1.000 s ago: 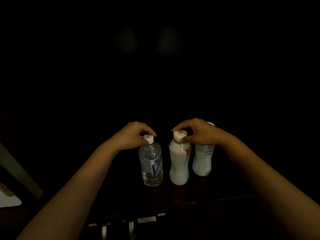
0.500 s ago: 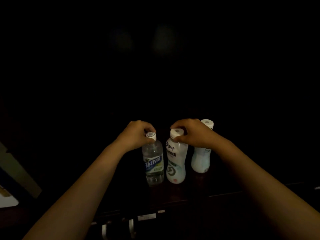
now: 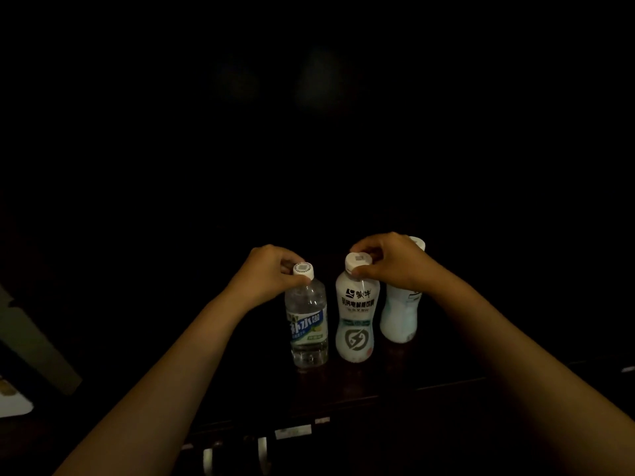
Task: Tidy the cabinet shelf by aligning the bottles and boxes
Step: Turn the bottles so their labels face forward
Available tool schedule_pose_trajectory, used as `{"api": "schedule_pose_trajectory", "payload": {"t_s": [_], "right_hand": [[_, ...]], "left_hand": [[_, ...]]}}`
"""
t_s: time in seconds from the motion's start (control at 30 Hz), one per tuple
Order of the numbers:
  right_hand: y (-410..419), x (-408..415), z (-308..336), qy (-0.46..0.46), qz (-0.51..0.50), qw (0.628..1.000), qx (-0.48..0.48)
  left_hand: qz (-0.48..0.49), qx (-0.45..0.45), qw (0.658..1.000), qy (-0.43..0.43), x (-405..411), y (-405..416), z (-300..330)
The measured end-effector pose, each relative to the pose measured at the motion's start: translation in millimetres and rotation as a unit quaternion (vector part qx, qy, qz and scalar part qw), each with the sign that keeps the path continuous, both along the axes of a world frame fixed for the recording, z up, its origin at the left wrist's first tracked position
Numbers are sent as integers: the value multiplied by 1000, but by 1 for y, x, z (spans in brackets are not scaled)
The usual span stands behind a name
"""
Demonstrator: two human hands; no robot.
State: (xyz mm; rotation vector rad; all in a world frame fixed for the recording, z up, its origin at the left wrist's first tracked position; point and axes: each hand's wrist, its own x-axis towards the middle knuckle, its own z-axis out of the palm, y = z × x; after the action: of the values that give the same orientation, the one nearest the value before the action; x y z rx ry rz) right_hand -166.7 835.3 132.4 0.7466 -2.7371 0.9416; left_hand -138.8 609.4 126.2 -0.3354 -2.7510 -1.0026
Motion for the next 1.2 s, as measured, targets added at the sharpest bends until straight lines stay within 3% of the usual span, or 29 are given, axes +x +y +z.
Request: {"api": "schedule_pose_trajectory", "payload": {"t_s": [0.57,0.7,0.83,1.0,1.1,1.2], "right_hand": [[2,0,-1,-13,28,1000,-1],[12,-1,8,-22,-5,999,-42],[36,-4,23,35,-75,993,-84],[50,-10,17,135,-192,972,28],[52,-14,7,124,-221,964,78],[54,-14,1,114,-214,968,68]], "left_hand": [[12,42,999,21,0,9,-9],[21,71,997,35,1,4,-18],[36,104,994,29,3,-7,-29],[29,105,993,34,2,-9,-33],[21,112,993,37,3,-8,-36],[8,98,995,30,2,-10,-43]]}}
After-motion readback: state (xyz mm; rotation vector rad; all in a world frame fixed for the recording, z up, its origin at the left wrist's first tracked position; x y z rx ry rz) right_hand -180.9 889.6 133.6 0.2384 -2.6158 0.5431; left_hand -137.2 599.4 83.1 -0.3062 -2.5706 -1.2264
